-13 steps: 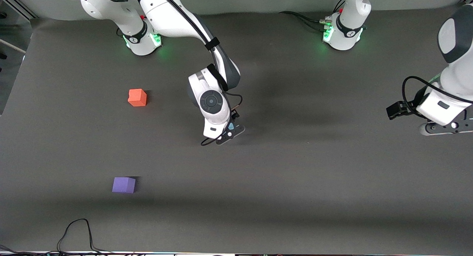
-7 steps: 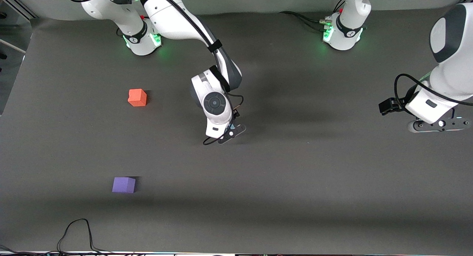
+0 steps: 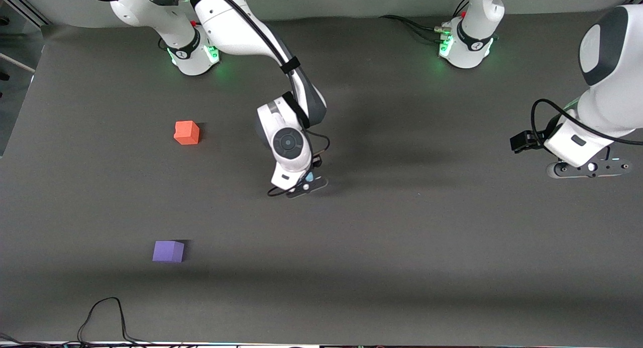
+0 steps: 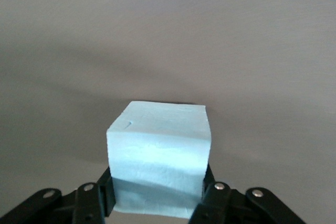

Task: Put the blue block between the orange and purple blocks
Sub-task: 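Carry the block with the right gripper between the orange and purple blocks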

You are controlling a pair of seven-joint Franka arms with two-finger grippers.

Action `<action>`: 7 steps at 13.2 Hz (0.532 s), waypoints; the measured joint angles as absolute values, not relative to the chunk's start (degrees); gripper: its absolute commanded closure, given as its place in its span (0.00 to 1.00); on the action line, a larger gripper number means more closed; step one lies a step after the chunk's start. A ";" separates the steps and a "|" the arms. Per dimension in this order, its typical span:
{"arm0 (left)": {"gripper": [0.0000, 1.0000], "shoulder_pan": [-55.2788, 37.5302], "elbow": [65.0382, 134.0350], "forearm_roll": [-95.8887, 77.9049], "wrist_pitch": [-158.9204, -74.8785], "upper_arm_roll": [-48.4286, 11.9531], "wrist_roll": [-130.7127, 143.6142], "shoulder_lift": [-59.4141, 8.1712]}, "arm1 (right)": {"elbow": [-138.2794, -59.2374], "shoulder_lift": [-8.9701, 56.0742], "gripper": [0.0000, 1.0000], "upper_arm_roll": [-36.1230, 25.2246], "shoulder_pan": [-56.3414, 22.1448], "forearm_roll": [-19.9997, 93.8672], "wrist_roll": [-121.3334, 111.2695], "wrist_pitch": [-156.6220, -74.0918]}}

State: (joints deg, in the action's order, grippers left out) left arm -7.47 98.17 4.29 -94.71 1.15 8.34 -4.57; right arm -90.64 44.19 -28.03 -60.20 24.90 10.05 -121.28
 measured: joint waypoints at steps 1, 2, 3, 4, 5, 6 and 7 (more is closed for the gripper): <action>0.00 -7.47 98.34 4.25 -94.70 1.14 8.34 -4.57 | -90.73 43.68 1.00 -29.90 -60.14 24.90 11.10 -121.07; 0.00 -7.48 98.45 4.08 -94.61 1.14 8.34 -4.57 | -90.94 42.87 1.00 -32.74 -60.24 24.90 11.83 -120.56; 0.00 -7.48 98.44 3.80 -94.52 1.13 8.34 -4.56 | -91.76 41.37 1.00 -36.03 -60.22 24.92 11.90 -120.03; 0.00 -7.48 98.44 3.66 -94.51 1.13 8.34 -4.54 | -93.45 39.01 1.00 -39.74 -60.08 24.93 11.85 -119.52; 0.00 -7.48 98.44 3.59 -94.51 1.13 8.34 -4.54 | -95.46 36.44 1.00 -43.15 -59.88 24.92 11.51 -118.94; 0.00 -7.48 98.44 3.42 -94.51 1.13 8.34 -4.53 | -97.43 34.13 1.00 -46.37 -59.69 24.92 10.89 -118.47; 0.00 -7.49 98.43 2.95 -94.51 1.11 8.34 -4.50 | -99.16 32.43 1.00 -49.30 -59.45 24.92 10.22 -117.92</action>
State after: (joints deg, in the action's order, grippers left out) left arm -7.49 98.43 2.95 -94.51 1.11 8.34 -4.50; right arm -99.16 32.43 -49.30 -59.45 24.92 10.22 -117.92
